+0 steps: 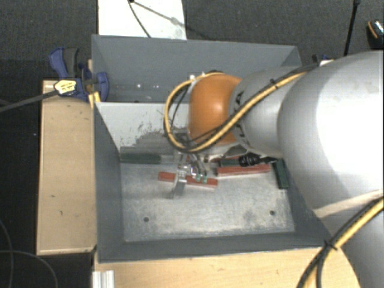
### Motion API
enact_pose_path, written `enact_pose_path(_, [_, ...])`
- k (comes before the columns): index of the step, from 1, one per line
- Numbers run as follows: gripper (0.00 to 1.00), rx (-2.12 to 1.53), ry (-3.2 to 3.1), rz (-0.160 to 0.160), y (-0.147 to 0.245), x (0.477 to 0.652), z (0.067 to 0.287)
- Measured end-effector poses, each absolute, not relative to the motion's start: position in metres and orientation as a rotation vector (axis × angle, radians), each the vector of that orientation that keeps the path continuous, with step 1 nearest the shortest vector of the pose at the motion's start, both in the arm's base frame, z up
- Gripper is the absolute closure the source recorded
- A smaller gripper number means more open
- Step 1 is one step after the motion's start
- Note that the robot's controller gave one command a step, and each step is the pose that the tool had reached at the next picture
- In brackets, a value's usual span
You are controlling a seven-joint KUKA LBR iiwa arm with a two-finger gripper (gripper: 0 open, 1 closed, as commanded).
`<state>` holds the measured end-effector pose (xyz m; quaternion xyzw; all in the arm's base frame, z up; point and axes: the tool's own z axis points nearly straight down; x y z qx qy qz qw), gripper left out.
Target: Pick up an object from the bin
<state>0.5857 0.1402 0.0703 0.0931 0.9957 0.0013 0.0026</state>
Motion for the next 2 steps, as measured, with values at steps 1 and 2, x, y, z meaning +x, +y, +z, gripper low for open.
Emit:
enact_pose_path(1, [1.0, 0.292, 3.123, 0.004, 0.14, 0.586, 0.07])
enact_pose_path(2, [1.0, 0.289, 3.12, 0.006, 0.14, 0.588, 0.132])
